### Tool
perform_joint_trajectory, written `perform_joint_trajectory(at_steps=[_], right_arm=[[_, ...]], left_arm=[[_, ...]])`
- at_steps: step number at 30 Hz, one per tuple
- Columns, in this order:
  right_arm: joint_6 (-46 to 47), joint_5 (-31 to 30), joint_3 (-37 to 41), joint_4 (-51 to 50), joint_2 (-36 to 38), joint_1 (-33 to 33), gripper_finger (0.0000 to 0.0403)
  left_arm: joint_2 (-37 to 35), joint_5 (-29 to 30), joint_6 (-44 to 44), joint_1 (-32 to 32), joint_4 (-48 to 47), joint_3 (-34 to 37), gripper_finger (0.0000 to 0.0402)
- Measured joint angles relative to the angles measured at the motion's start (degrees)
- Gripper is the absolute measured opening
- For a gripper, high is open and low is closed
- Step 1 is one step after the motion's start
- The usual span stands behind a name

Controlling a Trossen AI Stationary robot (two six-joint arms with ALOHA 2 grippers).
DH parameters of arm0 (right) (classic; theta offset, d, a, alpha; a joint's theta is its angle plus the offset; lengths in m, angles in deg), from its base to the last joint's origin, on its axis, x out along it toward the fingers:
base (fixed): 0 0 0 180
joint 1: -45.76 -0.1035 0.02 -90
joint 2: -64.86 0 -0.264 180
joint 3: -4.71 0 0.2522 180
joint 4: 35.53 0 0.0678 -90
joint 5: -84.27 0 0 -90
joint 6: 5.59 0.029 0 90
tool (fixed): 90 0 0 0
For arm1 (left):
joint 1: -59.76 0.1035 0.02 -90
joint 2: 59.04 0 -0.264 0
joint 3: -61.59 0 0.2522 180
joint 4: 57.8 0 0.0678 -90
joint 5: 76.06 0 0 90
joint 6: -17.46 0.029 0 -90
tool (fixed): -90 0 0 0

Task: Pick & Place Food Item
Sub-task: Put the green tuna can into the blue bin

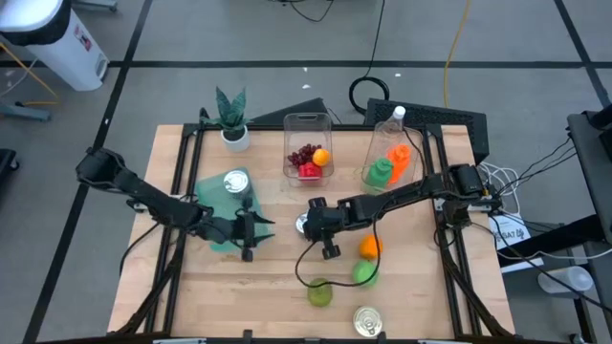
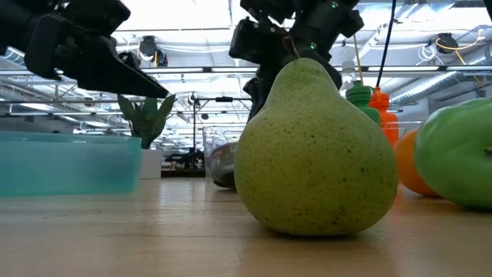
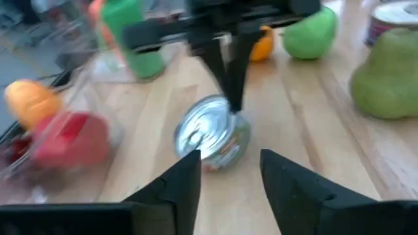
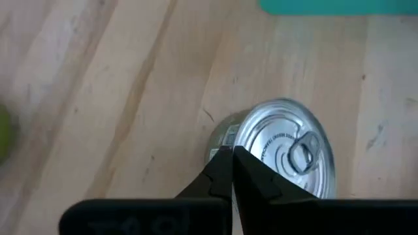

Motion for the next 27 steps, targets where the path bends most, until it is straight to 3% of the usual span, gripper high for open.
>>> perform_joint_trajectory(at_steps=[7, 18, 27], right_arm=[[3.20, 2.24, 0.01, -1.24, -0.09, 1.14, 0.0000], [8.30, 5.27, 0.01, -1.23, -0.04, 1.91, 0.0000], [11.86, 10.32, -0.01, 1.48, 0.85, 3.32, 0.0000]], left_arm=[[12.71, -1.57, 8.00, 0.09, 0.13, -7.21, 0.0228], [25.91, 1.93, 12.78, 2.89, -0.21, -16.36, 0.0390], [29.21, 3.91, 13.92, 3.93, 0.18, -16.99, 0.0374]])
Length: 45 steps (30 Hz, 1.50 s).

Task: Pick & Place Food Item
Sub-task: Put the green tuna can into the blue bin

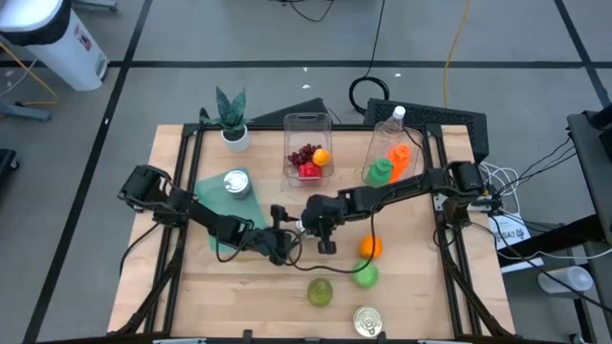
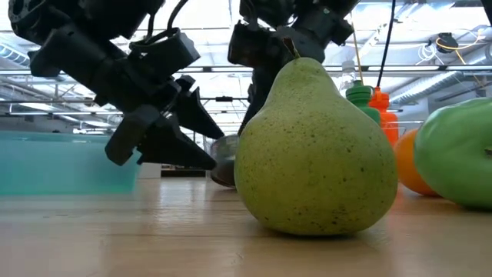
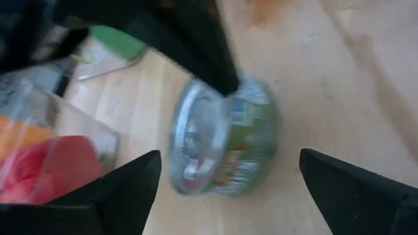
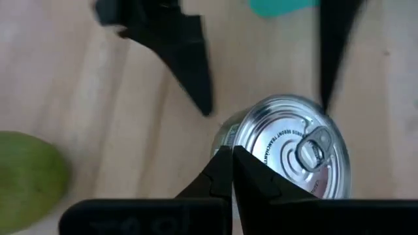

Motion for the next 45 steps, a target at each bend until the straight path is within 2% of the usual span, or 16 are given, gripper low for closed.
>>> perform_joint_trajectory(at_steps=[4, 7, 12, 16, 23, 31, 38, 45], right_arm=[[1.67, 3.86, 0.00, 2.22, 0.70, 0.43, 0.0000], [2.37, 4.10, -0.04, 2.90, 0.71, 0.71, 0.0000], [3.21, 3.96, -0.04, 4.07, 0.66, 1.24, 0.0000], [3.93, 3.93, -0.04, 4.16, 0.66, 1.23, 0.0000], [4.01, 3.82, -0.04, 4.64, 0.66, 1.23, 0.0000], [4.82, 3.28, -0.02, 6.45, 0.66, 1.32, 0.0000], [4.23, 3.36, 0.04, 6.76, 0.66, 1.14, 0.0000], [0.62, 3.50, -0.04, 6.38, 4.90, 1.09, 0.0000]], left_arm=[[-0.02, 1.94, 2.46, -0.09, 0.10, 0.00, 0.0373], [-0.02, 1.78, 2.76, 0.04, 0.41, 0.00, 0.0376], [-0.02, -2.29, 1.96, 0.61, 2.55, 0.02, 0.0364], [-0.02, -3.18, 1.69, 0.63, 3.21, 0.02, 0.0341], [-0.02, -3.65, -0.06, 1.60, 2.92, 0.04, 0.0269], [-0.02, -6.44, -3.02, 2.60, 1.72, 0.09, 0.0147], [-0.02, -4.96, -2.60, 1.92, 1.72, 0.09, 0.0147], [-3.95, 4.44, -0.76, -1.80, -0.31, -0.04, 0.0147]])
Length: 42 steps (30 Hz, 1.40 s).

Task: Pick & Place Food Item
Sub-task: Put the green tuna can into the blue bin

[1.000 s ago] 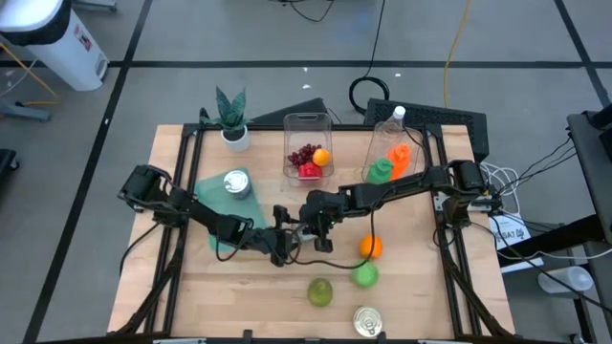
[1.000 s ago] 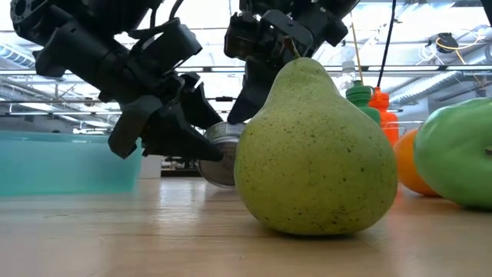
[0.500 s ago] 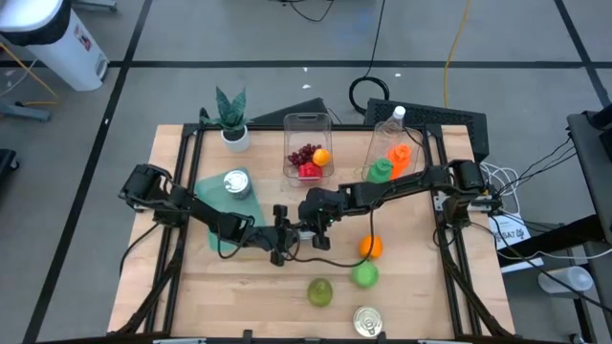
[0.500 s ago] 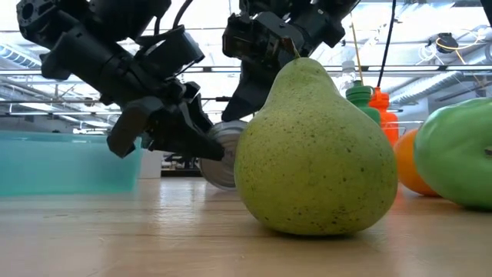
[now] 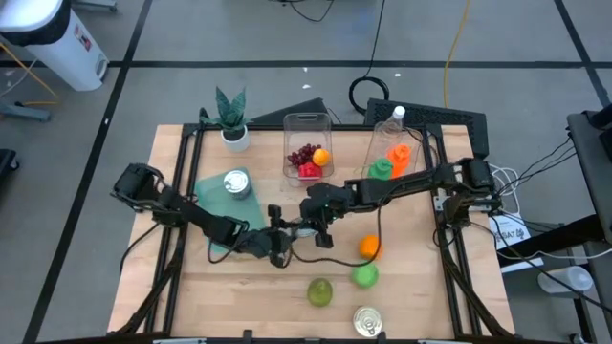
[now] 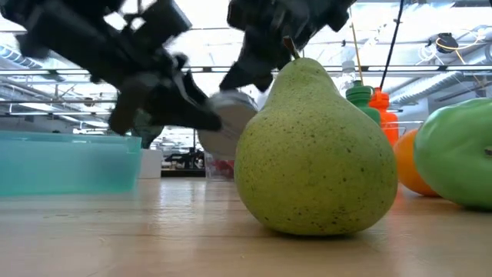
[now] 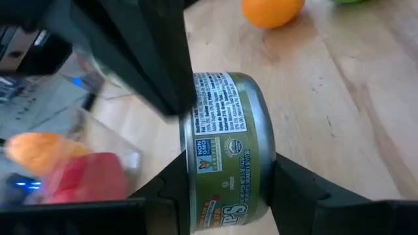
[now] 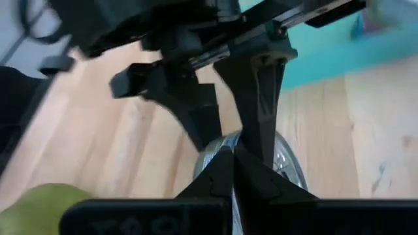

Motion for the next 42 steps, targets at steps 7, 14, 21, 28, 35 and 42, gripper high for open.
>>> perform_joint_trajectory(at_steps=[7, 14, 21, 28, 35, 42], right_arm=[[-5.68, -5.34, 0.51, -6.45, 8.68, -1.87, 0.0008], [-5.24, -13.95, 11.15, -3.78, 19.03, -4.44, 0.0008], [0.52, -15.15, 30.44, 11.85, 29.20, -5.33, 0.0001], [1.17, -14.84, 41.07, 25.35, 34.82, -4.83, 0.0001], [1.84, -14.81, 42.53, 25.33, 38.32, -5.31, 0.0001], [1.84, -14.80, 42.56, 25.51, 39.21, -6.09, 0.0001]], left_arm=[[-11.98, 16.41, -3.61, -7.48, -15.62, -0.61, 0.0147], [-22.46, 23.36, -17.82, -15.48, -42.08, -7.28, 0.0147], [-20.76, 12.03, -46.01, -15.54, -82.20, -20.52, 0.0147], [-15.28, -2.76, -61.76, -12.06, -102.86, -21.83, 0.0147], [-10.86, -10.57, -61.98, -8.69, -102.05, -18.41, 0.0147], [-7.10, -13.56, -62.15, -6.11, -101.13, -15.51, 0.0147]])
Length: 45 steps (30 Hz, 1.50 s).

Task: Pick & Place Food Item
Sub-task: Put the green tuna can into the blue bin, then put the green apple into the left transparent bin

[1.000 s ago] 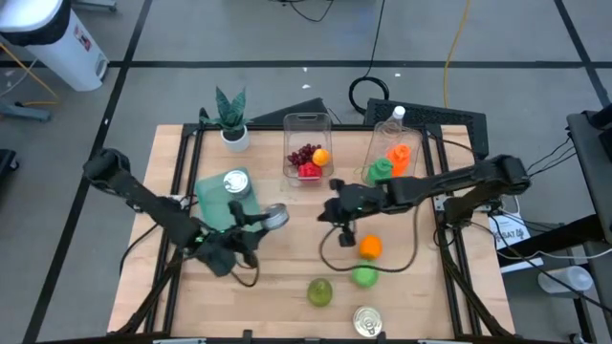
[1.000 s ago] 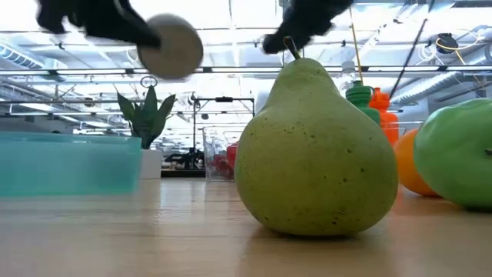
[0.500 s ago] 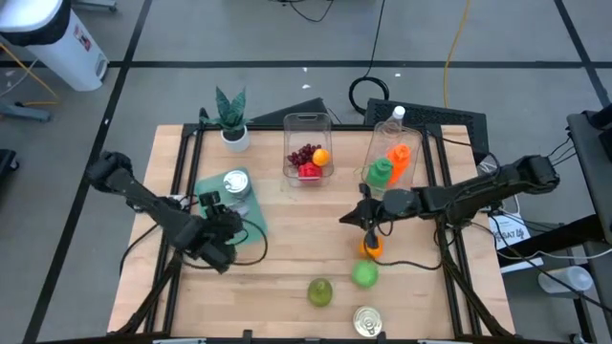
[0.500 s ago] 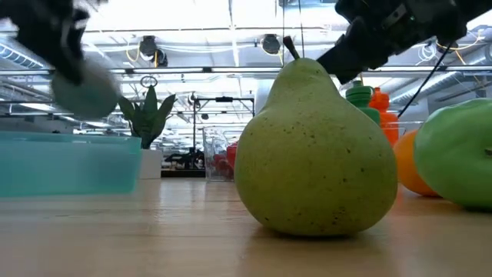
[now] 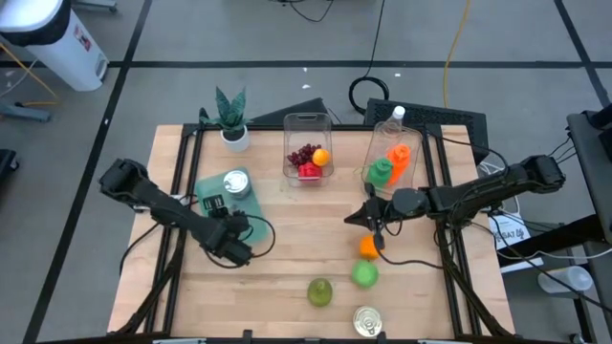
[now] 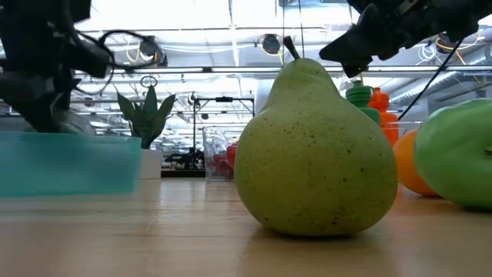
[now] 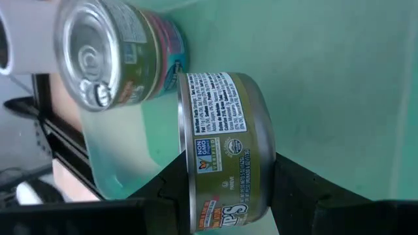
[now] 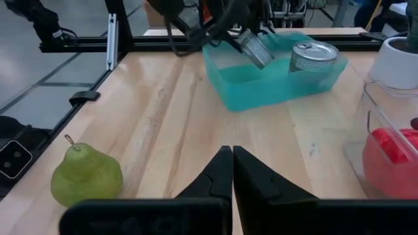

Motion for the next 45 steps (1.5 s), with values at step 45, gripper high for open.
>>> perform_joint_trajectory(at_steps=[45], right_arm=[[1.95, 0.14, -0.07, -1.68, -0.04, 0.00, 0.0004]], left_arm=[[-15.74, -0.48, 14.24, -1.63, 14.58, -2.38, 0.0202]])
